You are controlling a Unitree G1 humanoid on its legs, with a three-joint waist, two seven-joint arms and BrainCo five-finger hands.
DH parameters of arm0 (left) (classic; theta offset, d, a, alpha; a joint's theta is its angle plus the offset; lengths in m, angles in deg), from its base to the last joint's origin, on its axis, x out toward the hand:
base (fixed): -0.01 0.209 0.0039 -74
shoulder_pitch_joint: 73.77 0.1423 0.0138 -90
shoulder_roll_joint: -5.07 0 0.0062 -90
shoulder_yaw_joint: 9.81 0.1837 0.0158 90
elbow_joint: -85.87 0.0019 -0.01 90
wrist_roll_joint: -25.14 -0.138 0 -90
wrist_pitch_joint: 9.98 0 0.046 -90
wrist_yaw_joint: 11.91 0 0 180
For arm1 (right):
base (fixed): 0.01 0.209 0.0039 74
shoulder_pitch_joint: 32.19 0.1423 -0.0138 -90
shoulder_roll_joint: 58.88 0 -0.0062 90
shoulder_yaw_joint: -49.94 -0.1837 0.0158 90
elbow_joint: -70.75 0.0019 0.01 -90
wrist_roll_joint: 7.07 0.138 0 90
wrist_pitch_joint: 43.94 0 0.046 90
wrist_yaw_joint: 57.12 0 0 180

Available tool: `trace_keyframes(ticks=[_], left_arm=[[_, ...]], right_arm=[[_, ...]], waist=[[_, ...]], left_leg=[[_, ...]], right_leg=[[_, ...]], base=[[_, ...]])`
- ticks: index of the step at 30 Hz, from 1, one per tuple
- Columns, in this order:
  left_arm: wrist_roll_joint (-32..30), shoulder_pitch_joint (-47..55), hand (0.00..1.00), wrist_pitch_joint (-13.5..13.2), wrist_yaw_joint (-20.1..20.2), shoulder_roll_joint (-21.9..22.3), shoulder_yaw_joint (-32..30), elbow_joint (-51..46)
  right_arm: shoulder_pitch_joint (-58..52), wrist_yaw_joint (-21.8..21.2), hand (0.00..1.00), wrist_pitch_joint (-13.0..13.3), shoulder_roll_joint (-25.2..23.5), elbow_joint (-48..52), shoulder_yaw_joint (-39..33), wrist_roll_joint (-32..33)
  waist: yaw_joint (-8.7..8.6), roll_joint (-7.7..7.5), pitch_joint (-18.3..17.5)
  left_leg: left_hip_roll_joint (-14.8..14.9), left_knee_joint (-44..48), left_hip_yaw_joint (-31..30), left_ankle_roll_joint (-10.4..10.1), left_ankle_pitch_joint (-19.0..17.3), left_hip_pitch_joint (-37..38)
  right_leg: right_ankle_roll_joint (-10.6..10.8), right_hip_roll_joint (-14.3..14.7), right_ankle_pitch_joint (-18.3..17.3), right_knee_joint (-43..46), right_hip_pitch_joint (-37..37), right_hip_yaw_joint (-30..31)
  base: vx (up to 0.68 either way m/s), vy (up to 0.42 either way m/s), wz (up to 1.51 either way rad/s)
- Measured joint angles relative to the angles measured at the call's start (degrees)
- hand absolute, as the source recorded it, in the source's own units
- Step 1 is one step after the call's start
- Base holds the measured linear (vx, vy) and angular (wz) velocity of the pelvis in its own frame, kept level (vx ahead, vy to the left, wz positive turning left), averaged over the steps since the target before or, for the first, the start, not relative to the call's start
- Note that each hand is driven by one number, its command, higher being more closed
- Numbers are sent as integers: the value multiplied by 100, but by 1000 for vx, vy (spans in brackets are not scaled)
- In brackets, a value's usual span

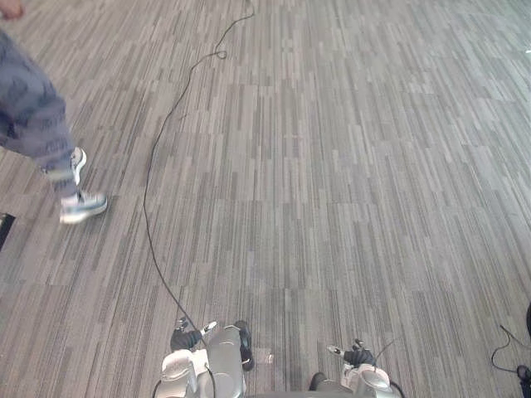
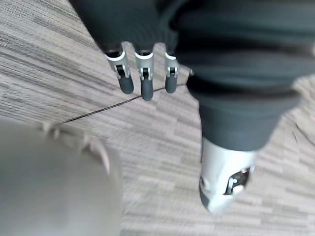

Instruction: Pick up cushions and gather them together orderly.

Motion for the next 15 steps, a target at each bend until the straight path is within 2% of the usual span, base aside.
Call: trace_keyframes(ticks=[1,2,3,4,6,7,8,9,10,11,12,13,14,15], left_arm=[[-4,-1,0,13,-2,-56,84,52],[-13,24,0,75,4,-141,199,131],[-13,27,0,95,-1,-141,203,184],[-13,22,0,106,1,-136,229,194],[-14,26,0,110,2,-128,297,319],[-14,12,0,114,4,-119,298,382],[-14,-43,0,123,4,-89,312,469],[-16,-90,0,123,4,-92,365,495],[-31,-153,0,114,10,-113,422,506],[-47,-155,0,112,11,-122,431,510],[-69,-114,0,114,13,-143,414,516],[-131,-174,0,115,13,5,301,598],[-142,-186,0,108,17,74,282,592],[-159,-210,0,102,12,131,264,540]], right_arm=[[0,-8,0,0,2,67,0,1],[-4,-38,0,15,21,113,15,3],[-2,-54,0,36,56,116,36,2],[2,-55,0,50,78,141,37,1],[98,-73,0,106,175,165,59,-1],[152,-84,0,107,231,159,69,-2],[210,-98,0,118,360,163,104,-3],[229,-98,0,115,428,161,128,-14],[219,-108,0,105,466,153,128,10],[201,-95,0,108,486,146,146,-16],[178,-97,0,99,506,74,178,-30],[296,-93,0,92,617,67,56,-75],[326,-96,0,79,609,75,10,-121],[331,-95,0,59,540,151,-23,-170]], waist=[[-30,-21,2],[-94,-15,37],[-134,-30,45],[-174,-19,51],[-312,54,109],[-376,83,143],[-454,176,209],[-492,216,245],[-539,196,270],[-558,151,288],[-578,56,278],[-616,323,329],[-634,368,319],[-649,431,336]], left_leg=[[-53,-87,4,-4,-39,186],[-162,-402,-27,11,-117,697],[-214,-701,-60,22,-126,1080],[-225,-903,-79,18,-125,1322],[-201,-1615,-91,-60,-73,2086],[-177,-1776,-88,-62,-72,2305],[-98,-2014,-93,-63,-72,2632],[-56,-2106,-127,-66,-69,2770],[-82,-2256,-266,-80,-63,2944],[-137,-2333,-334,-105,-50,3107],[-229,-2368,-474,-216,-55,3322],[13,-2062,-683,-515,0,3514],[83,-1841,-722,-717,126,3431],[242,-942,-910,-780,615,3110]], right_leg=[[-52,-55,196,594,-211,56],[-201,-104,280,1968,-653,48],[-376,-81,154,2550,-896,-124],[-498,-50,36,2725,-1035,-300],[-818,180,-456,2373,-1589,-1031],[-892,295,-562,2042,-1755,-1232],[-927,643,-553,1153,-2076,-1415],[-912,898,-397,465,-2235,-1413],[-870,1215,90,-720,-2370,-1338],[-899,1345,421,-1291,-2366,-1295],[-1170,1449,901,-1748,-2345,-1187],[-1785,1549,1060,-1073,-2376,-1135],[-1788,1548,834,-957,-2366,-1136],[-1738,1594,445,-779,-2227,-1173]], base=[[448,133,4],[474,69,14],[484,49,16],[494,42,14],[513,39,13],[665,20,14],[579,0,20],[728,-20,39],[512,-35,39],[690,-81,40],[721,-89,30],[720,-82,28],[848,-131,20],[850,-165,14]])
